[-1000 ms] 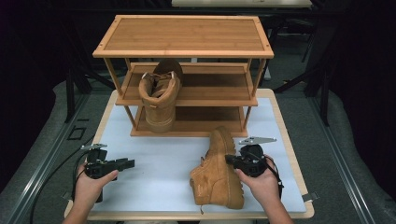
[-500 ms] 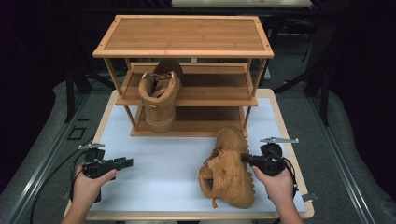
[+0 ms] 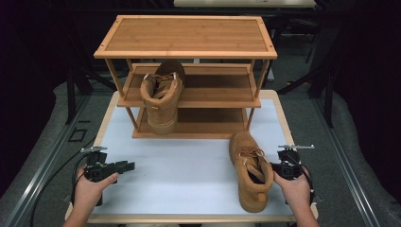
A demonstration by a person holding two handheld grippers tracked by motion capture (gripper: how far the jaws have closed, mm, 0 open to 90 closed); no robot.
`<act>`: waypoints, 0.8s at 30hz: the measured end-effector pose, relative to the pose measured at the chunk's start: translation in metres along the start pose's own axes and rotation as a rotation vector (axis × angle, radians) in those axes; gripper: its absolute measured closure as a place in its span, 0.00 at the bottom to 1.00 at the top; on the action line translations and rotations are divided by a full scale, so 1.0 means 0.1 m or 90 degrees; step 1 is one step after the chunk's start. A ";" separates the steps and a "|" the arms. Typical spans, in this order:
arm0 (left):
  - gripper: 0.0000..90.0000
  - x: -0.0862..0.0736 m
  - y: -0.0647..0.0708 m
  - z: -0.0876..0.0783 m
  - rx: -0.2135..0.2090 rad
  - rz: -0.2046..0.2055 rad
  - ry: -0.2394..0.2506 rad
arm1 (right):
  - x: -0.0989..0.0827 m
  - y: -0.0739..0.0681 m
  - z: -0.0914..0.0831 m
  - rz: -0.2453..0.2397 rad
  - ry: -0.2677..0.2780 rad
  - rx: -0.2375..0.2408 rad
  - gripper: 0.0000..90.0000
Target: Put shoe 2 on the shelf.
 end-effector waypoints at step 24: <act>0.59 0.00 0.02 0.05 0.001 0.006 -0.005 | 0.53 -0.36 -0.63 -0.079 -0.263 -0.130 0.63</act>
Point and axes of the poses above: each handheld gripper's, and its own axes: z roughly forward along the jaws, x roughly out of its top, y roughly to its right, the point moved 1 cm from there along z, roughly forward along the jaws, and after that the axes turned 8 degrees about -y, right-handed, at the moved point
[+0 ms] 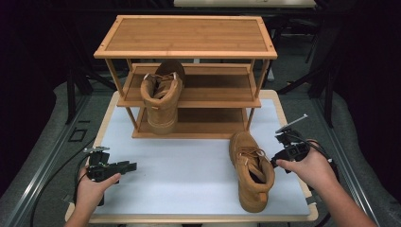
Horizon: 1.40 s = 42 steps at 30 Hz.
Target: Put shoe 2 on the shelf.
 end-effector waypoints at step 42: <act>0.58 0.00 0.03 0.04 0.000 0.003 -0.007 | 0.00 -0.09 0.04 0.030 -0.162 -0.004 0.74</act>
Point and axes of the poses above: each handheld gripper's, and its own axes: z roughly forward along the jaws, x roughly out of its top, y roughly to its right, the point moved 1 cm from there along z, roughly forward along the jaws, and after that the axes turned 8 degrees about -y, right-handed, at the moved point
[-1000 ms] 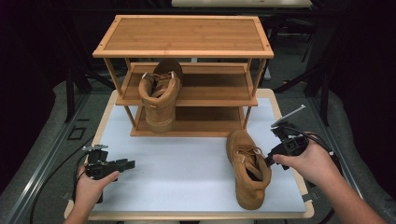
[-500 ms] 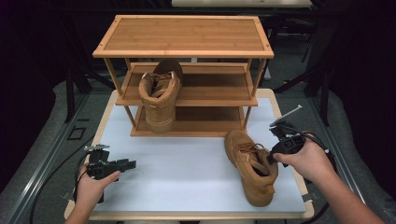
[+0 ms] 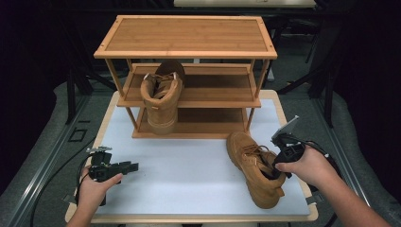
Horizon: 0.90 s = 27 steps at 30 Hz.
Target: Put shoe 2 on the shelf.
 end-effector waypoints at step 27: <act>0.59 0.01 0.00 0.00 0.003 0.001 0.004 | -0.06 0.29 0.13 0.058 0.023 0.229 0.86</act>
Point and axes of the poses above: each handheld gripper's, and its own axes: z roughly forward along the jaws, x roughly out of its top, y roughly to its right, the point moved 1 cm from there along z, roughly forward along the jaws, and after that the axes turned 8 degrees about -y, right-handed, at the moved point
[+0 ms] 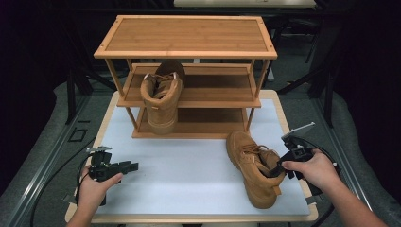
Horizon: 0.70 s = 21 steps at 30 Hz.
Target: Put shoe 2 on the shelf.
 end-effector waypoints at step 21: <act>0.59 -0.01 -0.01 -0.02 -0.006 -0.010 0.005 | -0.24 -0.33 -0.25 -0.013 0.084 0.233 0.87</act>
Point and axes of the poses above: each handheld gripper's, and its own axes: z roughly forward along the jaws, x roughly out of its top, y roughly to its right, the point moved 1 cm from there along z, roughly forward along the jaws, and after that the axes turned 8 degrees about -y, right-handed, at the moved point
